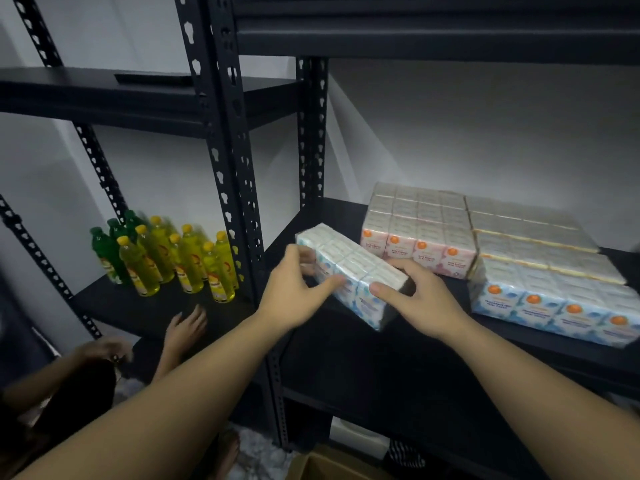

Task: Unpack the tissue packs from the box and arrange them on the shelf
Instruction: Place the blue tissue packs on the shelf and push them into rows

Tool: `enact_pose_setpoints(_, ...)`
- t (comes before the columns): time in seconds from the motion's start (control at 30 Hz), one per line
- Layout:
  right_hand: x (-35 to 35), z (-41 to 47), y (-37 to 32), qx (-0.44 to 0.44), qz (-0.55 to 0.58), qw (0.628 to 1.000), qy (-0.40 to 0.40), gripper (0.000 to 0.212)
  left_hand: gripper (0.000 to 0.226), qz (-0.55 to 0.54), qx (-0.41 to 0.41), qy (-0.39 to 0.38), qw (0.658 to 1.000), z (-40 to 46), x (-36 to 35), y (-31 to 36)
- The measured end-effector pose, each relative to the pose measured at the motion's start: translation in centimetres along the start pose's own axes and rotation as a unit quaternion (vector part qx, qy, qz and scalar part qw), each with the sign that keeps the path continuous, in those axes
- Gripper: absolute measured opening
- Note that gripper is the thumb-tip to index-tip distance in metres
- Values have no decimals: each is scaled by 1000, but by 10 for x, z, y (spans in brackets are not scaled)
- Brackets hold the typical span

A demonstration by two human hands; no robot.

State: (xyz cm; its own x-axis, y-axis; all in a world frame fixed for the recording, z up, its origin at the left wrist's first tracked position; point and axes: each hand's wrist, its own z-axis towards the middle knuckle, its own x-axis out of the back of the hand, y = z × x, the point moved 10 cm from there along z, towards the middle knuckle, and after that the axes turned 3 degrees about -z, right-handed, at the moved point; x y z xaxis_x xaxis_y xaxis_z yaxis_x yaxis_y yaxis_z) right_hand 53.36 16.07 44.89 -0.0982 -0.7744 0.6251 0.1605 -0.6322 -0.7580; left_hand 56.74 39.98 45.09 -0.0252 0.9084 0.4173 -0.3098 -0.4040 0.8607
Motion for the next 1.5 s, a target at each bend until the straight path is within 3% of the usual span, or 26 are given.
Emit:
enact_pose_setpoints(0.1,-11,-4,-7,-13,45,999,-10,32,82,-12,19,-86,996,-17,-19,-10)
enact_pose_setpoints(0.2,-22,-4,-9,-22,57,998,-12,26,95,-64,29,-149,986,-33,-28,-16)
enact_pose_setpoints(0.3,-27,-3,-12,-34,68,997,-3,26,104,-47,11,-177,983,-41,-29,-10)
enact_pose_setpoints(0.5,-45,-1,-23,-39,108,993,-19,23,101,-96,34,-74,992,-43,-15,-7)
enact_pose_setpoints(0.7,-46,2,-29,-25,96,993,-63,15,93,9,15,29,999,-35,13,-7)
enact_pose_setpoints(0.77,-41,6,-29,-16,61,997,-46,17,91,-6,18,40,999,-33,20,-13)
enact_pose_setpoints(0.97,-25,19,-40,19,-25,999,21,49,67,-67,22,51,996,-40,47,-32)
enact_pose_setpoints(1.17,-32,30,-44,29,-46,998,-14,100,62,-85,-3,-11,996,-47,63,-43)
enact_pose_setpoints(1.3,-35,30,-40,59,-101,992,-37,85,69,-33,-26,-19,999,-40,70,-33)
enact_pose_setpoints(1.5,12,21,-25,63,-240,966,74,62,81,-15,-16,-13,1000,-13,51,-28)
